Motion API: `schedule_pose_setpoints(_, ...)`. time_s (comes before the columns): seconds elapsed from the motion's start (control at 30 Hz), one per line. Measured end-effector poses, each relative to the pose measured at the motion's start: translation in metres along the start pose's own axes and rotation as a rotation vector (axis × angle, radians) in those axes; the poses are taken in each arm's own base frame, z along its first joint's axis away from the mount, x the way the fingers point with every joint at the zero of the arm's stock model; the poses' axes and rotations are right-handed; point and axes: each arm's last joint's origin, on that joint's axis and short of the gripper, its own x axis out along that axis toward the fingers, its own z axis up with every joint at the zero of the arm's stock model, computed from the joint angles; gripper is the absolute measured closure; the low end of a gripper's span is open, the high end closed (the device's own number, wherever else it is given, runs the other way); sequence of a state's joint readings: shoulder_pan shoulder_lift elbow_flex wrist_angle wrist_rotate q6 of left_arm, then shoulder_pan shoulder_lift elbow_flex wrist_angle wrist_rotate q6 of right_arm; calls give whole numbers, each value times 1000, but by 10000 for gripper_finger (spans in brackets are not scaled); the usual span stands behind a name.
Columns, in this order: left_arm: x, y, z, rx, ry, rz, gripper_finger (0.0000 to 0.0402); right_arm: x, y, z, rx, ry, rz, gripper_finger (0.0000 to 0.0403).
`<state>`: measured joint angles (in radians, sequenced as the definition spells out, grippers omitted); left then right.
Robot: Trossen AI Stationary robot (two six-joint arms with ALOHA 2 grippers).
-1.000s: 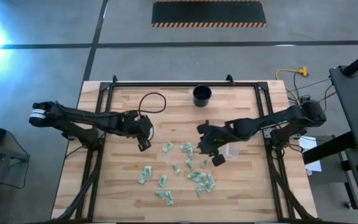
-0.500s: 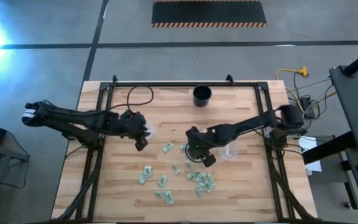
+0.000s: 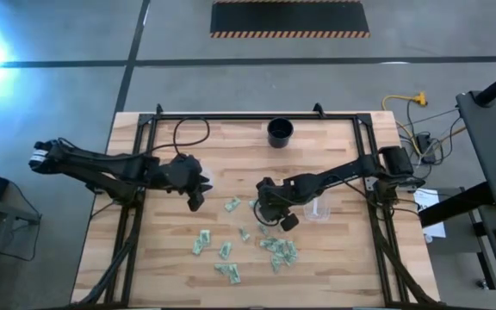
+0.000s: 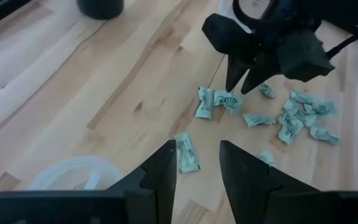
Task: Pick and place items into bin
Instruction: Put the white sweetener packet into the right transparent bin
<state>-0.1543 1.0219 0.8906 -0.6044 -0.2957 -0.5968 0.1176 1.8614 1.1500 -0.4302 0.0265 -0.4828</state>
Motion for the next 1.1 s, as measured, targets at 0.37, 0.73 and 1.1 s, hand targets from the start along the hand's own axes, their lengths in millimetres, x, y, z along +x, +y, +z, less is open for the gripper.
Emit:
schedule_pose_setpoints(0.37,10,-2,-2,11,28,21,297,4,-1,0,-36,-32,-19,266)
schedule_pose_setpoints(0.73,18,-4,-4,18,47,36,297,13,7,-14,-45,8,0,271)
schedule_pose_setpoints(1.1,18,-5,-2,15,34,27,297,11,3,-8,-84,-32,-28,273)
